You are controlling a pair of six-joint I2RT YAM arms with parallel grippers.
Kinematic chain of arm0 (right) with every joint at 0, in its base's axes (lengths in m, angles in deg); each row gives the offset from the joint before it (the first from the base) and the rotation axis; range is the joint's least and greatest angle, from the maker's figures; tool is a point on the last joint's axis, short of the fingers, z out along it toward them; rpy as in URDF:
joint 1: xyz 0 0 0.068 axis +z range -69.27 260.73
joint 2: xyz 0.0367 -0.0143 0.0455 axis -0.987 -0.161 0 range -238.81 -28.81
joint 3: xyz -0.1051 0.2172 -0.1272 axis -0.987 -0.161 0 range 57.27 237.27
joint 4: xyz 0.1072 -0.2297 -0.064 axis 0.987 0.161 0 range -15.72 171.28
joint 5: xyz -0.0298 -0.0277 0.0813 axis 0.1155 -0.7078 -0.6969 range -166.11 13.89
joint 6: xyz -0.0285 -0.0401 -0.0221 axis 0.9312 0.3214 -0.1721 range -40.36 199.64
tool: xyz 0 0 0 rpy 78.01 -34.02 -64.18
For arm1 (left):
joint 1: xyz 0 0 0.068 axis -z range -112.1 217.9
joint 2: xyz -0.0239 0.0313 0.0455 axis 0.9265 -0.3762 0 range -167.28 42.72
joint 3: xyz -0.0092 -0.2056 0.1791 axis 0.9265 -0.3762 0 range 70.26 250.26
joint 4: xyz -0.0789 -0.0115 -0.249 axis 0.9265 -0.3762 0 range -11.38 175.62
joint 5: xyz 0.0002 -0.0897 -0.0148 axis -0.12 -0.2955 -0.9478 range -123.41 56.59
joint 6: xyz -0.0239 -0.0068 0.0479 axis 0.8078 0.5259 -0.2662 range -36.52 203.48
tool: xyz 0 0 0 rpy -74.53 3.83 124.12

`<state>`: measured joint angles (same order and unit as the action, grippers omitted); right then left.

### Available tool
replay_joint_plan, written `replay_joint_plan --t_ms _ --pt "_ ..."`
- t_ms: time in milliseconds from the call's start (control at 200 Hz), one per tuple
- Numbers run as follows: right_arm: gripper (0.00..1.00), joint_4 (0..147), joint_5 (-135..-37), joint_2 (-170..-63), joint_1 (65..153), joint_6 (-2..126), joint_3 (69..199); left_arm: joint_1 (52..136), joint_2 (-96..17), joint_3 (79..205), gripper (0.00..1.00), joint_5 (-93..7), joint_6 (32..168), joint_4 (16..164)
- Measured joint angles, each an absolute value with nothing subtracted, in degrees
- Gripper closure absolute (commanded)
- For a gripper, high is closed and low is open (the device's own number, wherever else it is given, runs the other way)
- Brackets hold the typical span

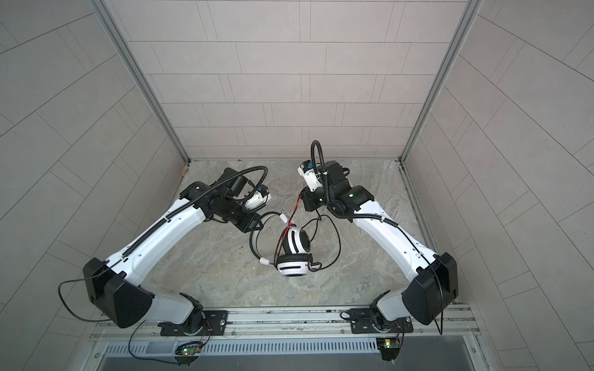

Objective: Wrap the headphones
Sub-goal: 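Raise the headphones with the left gripper while the right lowers the cable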

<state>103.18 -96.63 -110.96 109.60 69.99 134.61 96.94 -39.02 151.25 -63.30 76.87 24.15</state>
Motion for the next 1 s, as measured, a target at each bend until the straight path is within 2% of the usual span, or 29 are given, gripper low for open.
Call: replay_joint_plan --t_ms 250,365,465,580,891,996 --pt "1.0 100.2 -97.7 -112.7 109.5 68.7 130.0 95.9 -32.4 150.9 1.0 -65.5 79.1 29.4" --pt "0.93 98.0 -99.2 -112.3 109.6 68.1 126.9 93.3 -29.2 150.7 1.0 -66.1 82.7 33.2" --pt "0.82 94.6 -101.6 -111.4 109.5 66.0 124.0 91.0 -27.5 150.5 1.0 -67.5 86.3 37.5" --pt "0.78 88.8 -106.7 -111.7 108.9 62.6 120.8 90.4 -25.3 150.5 1.0 -71.3 90.1 42.9" --pt "0.79 72.4 -114.5 -116.2 108.8 52.4 117.1 84.7 -24.4 151.9 1.0 -78.9 103.1 55.4" --pt "0.84 67.6 -115.8 -116.4 108.8 49.3 115.6 81.0 -24.5 151.8 1.0 -79.3 111.6 61.7"
